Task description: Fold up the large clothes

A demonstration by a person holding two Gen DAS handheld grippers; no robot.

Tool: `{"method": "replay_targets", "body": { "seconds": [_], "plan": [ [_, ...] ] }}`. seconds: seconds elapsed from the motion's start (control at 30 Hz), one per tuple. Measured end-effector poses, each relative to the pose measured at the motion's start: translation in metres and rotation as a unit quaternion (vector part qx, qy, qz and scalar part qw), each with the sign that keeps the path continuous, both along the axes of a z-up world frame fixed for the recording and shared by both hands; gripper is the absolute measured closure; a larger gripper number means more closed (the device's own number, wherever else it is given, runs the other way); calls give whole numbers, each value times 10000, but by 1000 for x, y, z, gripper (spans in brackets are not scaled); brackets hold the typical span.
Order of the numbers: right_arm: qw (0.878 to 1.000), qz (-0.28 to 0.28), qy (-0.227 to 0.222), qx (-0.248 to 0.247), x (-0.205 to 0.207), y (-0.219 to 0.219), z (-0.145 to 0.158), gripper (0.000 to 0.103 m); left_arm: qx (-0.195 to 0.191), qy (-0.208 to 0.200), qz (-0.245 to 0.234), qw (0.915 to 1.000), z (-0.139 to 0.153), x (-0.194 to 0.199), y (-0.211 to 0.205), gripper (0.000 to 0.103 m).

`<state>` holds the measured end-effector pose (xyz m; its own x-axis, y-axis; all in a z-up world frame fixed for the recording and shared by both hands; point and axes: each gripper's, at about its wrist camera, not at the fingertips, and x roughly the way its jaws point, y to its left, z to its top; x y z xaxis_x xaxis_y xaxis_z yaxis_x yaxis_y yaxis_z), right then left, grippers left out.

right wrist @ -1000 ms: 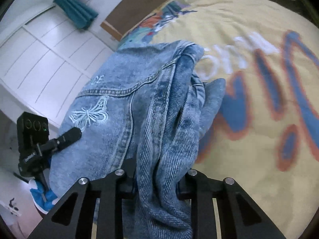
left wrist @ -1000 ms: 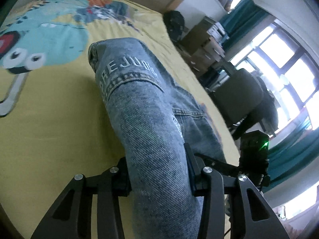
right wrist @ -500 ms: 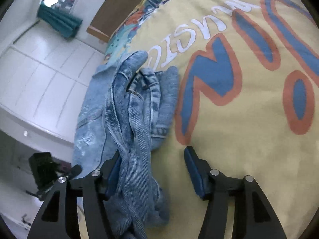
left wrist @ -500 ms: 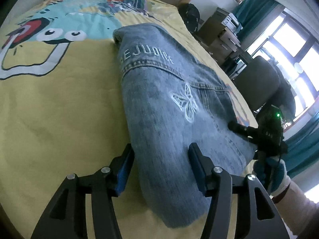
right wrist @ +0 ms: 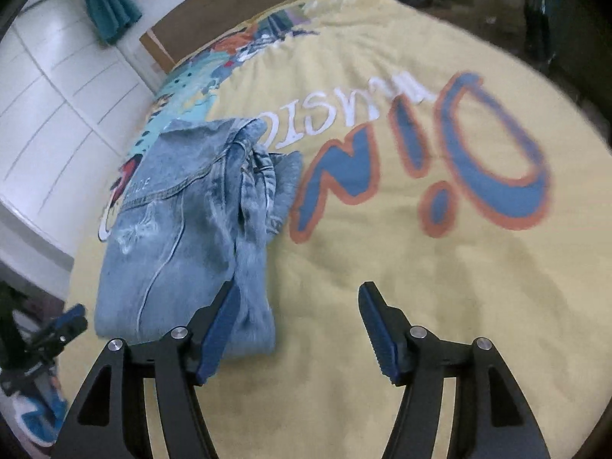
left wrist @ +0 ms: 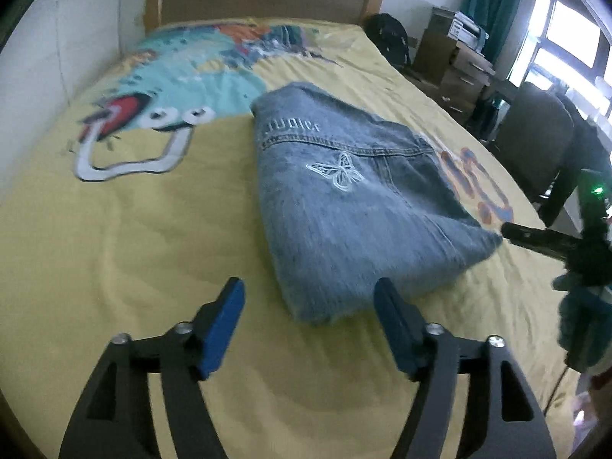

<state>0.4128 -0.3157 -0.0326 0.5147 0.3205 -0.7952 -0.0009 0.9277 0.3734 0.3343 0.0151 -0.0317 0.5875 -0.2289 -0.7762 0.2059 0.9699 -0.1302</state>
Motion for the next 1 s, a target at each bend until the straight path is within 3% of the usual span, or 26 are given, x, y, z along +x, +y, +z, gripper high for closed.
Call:
{"method": "replay_targets", "body": {
  "seconds": [0.3,0.5,0.67,1.0],
  "plan": [
    [9976,-186,-277,-609,-99,13,36,24,435,-409,504,9969,30,-80,-10,10],
    [9952,-81,-429,-880,-156,36,53,16,562,-600,683,9943,46,-130,-10,4],
    [9920,24,-716,-1040,-195,53,75,1,689,-837,784,9910,61,-166,-8,1],
    [9839,58,-1200,-1323,-253,79,101,1,790,-1118,904,9865,73,-224,0,1]
  ]
}}
